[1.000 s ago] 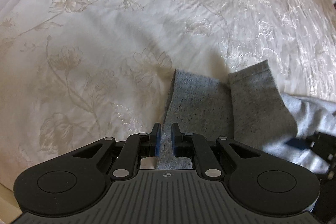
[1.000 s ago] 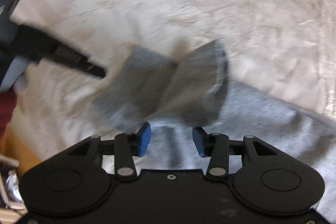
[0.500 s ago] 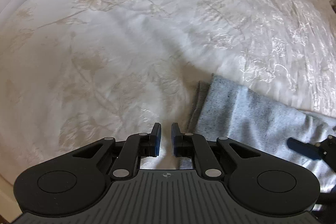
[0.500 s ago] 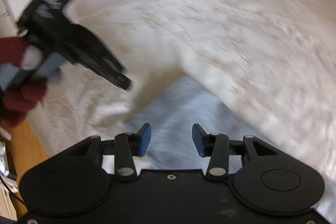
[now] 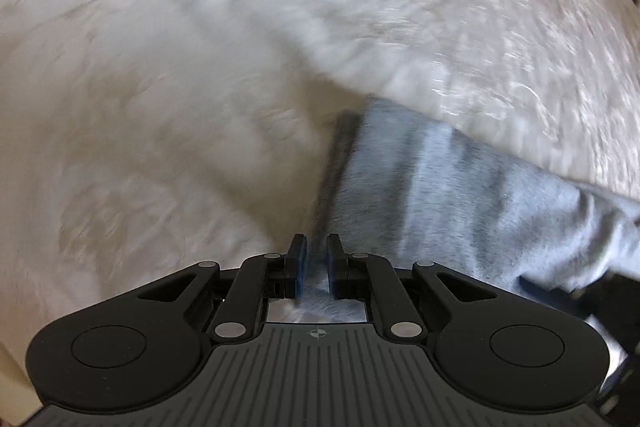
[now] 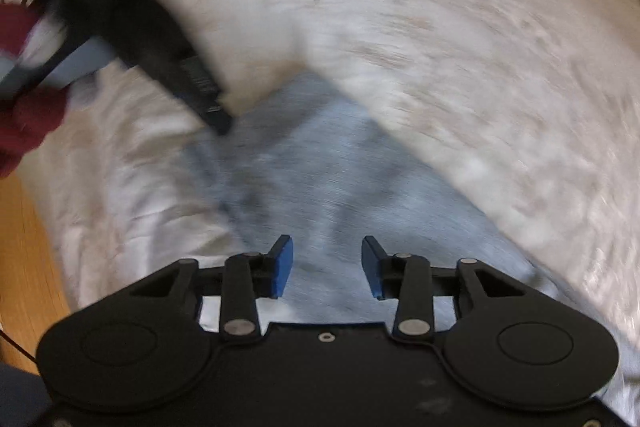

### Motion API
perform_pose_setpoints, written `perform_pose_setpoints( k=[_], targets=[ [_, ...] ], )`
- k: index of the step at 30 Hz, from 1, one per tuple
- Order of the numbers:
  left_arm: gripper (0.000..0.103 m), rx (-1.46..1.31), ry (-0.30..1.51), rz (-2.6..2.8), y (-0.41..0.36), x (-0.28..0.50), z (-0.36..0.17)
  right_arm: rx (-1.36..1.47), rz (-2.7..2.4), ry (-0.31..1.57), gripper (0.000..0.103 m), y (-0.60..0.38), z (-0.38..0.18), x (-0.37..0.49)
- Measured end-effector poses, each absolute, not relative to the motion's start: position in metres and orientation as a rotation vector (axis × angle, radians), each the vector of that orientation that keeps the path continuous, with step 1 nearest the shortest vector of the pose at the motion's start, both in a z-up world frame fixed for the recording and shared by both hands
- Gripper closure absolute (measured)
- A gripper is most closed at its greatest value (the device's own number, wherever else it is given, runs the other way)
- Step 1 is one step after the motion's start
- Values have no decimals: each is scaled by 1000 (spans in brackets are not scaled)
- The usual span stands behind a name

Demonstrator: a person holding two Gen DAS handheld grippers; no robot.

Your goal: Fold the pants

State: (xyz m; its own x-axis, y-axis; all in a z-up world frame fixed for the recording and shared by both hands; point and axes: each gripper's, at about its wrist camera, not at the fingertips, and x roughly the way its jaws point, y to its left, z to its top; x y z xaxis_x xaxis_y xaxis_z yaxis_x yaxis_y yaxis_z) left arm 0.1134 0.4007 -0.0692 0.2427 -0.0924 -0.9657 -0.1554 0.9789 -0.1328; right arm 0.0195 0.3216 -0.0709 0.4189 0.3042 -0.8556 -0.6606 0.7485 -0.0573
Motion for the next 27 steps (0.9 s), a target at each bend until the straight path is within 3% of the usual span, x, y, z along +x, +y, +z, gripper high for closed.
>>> perform_pose_setpoints(
  k=[10,12,16,21,27],
  targets=[
    [93,-251,1342,136,441,95,-65,-640,736,842,74,402,-100,15],
    [93,-254,1344,136,444,92,-65,-676,730,831,84,406,-107,18],
    [93,-248,1334,118,443,91,-59,-677,743,812,92,401,-95,17],
    [93,-271,1274,56,431,96,-39,-596,806,812,92,390,-65,11],
    [93,-245,1260,-30,400,113,-37,-569,780,903,86,393,-93,20]
  ],
)
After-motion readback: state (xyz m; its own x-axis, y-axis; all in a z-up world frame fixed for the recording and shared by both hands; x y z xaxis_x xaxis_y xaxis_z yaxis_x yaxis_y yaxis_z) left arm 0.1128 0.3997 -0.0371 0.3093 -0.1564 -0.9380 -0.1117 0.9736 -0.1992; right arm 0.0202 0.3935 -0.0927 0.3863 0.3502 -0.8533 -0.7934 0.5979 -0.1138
